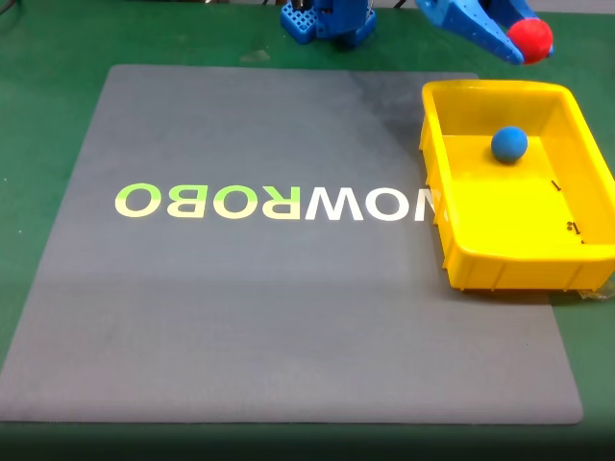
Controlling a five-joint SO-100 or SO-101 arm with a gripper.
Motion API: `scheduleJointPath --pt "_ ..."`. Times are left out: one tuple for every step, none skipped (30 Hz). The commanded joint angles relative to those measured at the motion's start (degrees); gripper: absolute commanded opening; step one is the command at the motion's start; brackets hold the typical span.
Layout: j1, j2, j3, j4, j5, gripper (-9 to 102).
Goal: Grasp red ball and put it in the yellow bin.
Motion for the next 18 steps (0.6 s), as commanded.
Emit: scheduleJointPath --pt "0.4 0.2 -0.5 -1.4 0.1 9" --pt "0.6 -0.1 -0.6 -1.6 0.0 18" --pt "0.7 -0.4 -0.6 -2.0 -0.1 26" --pt "0.8 -0.6 -0.7 -2.2 -0.1 31" --pt "1.0 -0.9 -0.8 -2.6 -0.1 34" --pt "1.1 -1.1 -0.8 -3.3 0.0 36" --pt "1.3 -1.1 -0.9 -3.3 0.0 37" --pt "1.6 -1.2 -1.0 -3.3 -0.1 37" --pt "1.8 -1.2 -1.0 -3.4 0.0 38" --pt "1.9 -1.2 -1.0 -3.6 -0.1 38" --pt "2.1 -1.2 -1.1 -3.7 -0.2 39" --pt "2.3 -1.3 -1.1 -4.0 -0.2 39" --pt "2.4 -1.3 -1.1 -4.0 -0.2 39" --pt "2.5 -1.4 -1.1 -4.0 -0.3 39" --pt "2.5 -1.5 -1.1 -4.0 -0.4 39" --pt "2.6 -1.5 -1.1 -4.1 -0.5 39" --pt "2.7 -1.5 -1.1 -4.2 -0.5 39" --pt "2.8 -1.5 -1.1 -4.2 -0.6 39"
